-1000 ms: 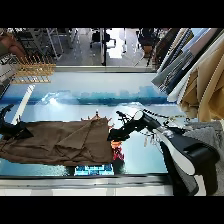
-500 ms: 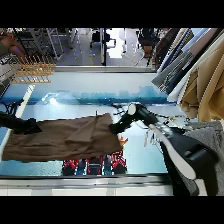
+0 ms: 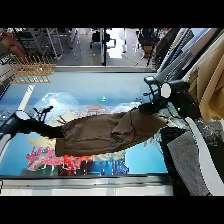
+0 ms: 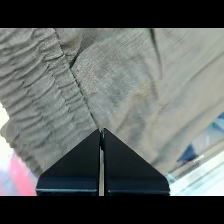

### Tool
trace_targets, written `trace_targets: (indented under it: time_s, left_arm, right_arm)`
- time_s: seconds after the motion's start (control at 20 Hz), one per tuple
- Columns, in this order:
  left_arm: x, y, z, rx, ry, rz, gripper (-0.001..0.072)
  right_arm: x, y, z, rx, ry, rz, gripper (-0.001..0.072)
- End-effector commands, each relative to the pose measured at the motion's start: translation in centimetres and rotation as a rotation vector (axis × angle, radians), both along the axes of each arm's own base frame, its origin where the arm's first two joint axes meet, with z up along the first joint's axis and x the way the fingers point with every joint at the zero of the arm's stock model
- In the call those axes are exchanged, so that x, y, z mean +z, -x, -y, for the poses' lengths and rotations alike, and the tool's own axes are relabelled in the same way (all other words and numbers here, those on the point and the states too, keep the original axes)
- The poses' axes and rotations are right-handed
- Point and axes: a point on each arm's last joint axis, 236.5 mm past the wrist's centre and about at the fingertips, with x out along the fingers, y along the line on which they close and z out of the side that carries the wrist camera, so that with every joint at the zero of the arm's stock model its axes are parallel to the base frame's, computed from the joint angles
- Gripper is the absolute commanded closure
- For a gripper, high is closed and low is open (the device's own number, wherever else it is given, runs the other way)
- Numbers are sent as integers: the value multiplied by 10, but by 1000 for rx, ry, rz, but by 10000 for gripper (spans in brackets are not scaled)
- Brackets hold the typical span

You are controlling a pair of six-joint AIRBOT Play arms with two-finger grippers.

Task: Fold the clothes and pants, and hang the long-sleeved shirts on hangers.

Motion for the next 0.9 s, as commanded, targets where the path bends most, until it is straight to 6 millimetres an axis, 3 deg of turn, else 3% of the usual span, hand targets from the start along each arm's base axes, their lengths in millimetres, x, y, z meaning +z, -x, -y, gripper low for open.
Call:
trace_targets:
  time_s: [0.0, 0.05, 0.15, 0.25, 0.35, 0.5, 0.55, 0.6, 0.65, 0.75, 0.85]
  left_arm:
    - [-28, 2, 20, -30, -6, -19, 698]
    - [-28, 1, 17, -10, -9, -28, 698]
    - [2, -4, 3, 41, 8, -13, 697]
    - [64, 5, -16, 58, 48, 19, 696]
    - [123, 28, -46, 120, 49, 60, 696]
    - [182, 51, -102, 314, -28, 214, 696]
    - [194, 57, -115, 361, -50, 253, 697]
    - [203, 62, -125, 399, -68, 282, 696]
    - [206, 66, -129, 415, -78, 297, 697]
    - [202, 68, -126, 417, -67, 285, 696]
    - [184, 64, -106, 379, -7, 257, 696]
  right_arm:
    - [47, 2, -79, 75, -147, 121, 696]
    - [52, 10, -113, 117, -196, 141, 696]
    - [46, 35, -183, 224, -249, 141, 696]
    - [29, 62, -253, 340, -289, 151, 696]
    - [10, 87, -323, 420, -364, 176, 696]
    - [-15, 115, -412, 508, -522, 230, 690]
    - [-22, 125, -430, 552, -557, 218, 561]
    - [-25, 135, -442, 618, -569, 198, 292]
    - [-21, 138, -443, 681, -544, 199, 190]
    - [-5, 109, -409, 691, -427, 239, 190]
    - [6, 66, -344, 599, -317, 217, 191]
